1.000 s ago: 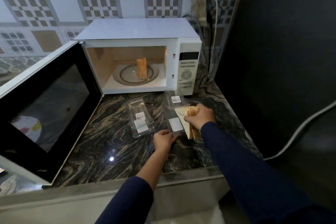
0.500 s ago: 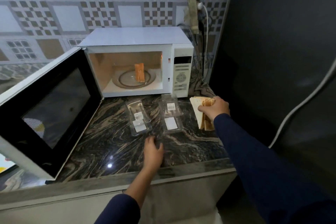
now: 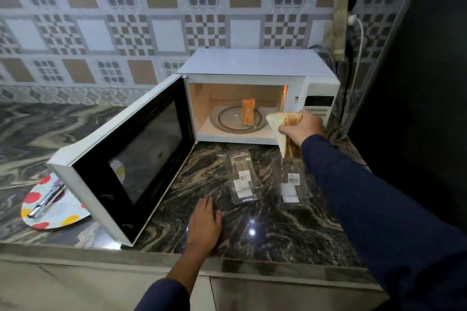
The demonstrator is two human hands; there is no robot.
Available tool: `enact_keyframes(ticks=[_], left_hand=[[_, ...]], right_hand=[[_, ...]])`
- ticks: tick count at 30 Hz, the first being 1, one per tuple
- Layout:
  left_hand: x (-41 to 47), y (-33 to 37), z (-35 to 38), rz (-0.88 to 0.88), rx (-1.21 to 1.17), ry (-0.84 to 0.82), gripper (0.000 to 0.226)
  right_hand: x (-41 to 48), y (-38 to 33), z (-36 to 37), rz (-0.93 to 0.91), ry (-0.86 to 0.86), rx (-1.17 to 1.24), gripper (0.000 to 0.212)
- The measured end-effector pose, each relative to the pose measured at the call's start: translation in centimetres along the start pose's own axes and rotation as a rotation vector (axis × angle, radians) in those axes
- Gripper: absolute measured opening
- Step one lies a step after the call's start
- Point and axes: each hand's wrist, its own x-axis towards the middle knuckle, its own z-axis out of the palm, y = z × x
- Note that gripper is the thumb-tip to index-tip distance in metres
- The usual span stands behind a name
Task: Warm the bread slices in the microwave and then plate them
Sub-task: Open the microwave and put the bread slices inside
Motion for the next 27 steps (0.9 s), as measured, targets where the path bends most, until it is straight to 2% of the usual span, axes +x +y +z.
enact_keyframes(ticks=[3, 6, 10, 14, 19, 22, 25, 27], left_hand=[[3.4, -1.1, -0.5, 0.026, 0.076, -0.056, 0.056], [6.8, -1.8, -0.7, 0.066, 0.120, -0.089, 0.055], [11.2, -1.8, -0.5, 0.079, 0.101, -0.127, 0.055], [15.6, -1.7, 0.2, 0.089, 0.077, -0.118, 0.056], [18.5, -1.6, 1.2, 0.085, 0.084, -0.045, 0.060], [18.6, -1.8, 1.7, 0.089, 0.094, -0.021, 0.072], [18.6, -1.8, 1.6, 0.064, 0.107, -0.009, 0.063], [18.8, -1.8, 1.6, 0.048, 0.119, 0.006, 0.059]], right_hand=[[1.7, -2.1, 2.9, -0.012, -0.049, 0.026, 0.049], [3.8, -4.0, 6.0, -0.014, -0.091, -0.005, 0.055], [7.5, -6.2, 10.1, -0.017, -0.160, -0.023, 0.057], [11.2, -7.8, 13.8, 0.005, -0.197, -0.067, 0.067], [15.7, -9.6, 17.9, 0.135, -0.317, -0.010, 0.053], [18.0, -10.3, 20.4, 0.140, -0.365, -0.073, 0.064], [19.9, -10.3, 22.2, 0.109, -0.327, -0.157, 0.075], [23.2, -8.1, 25.1, 0.150, -0.230, -0.235, 0.096]])
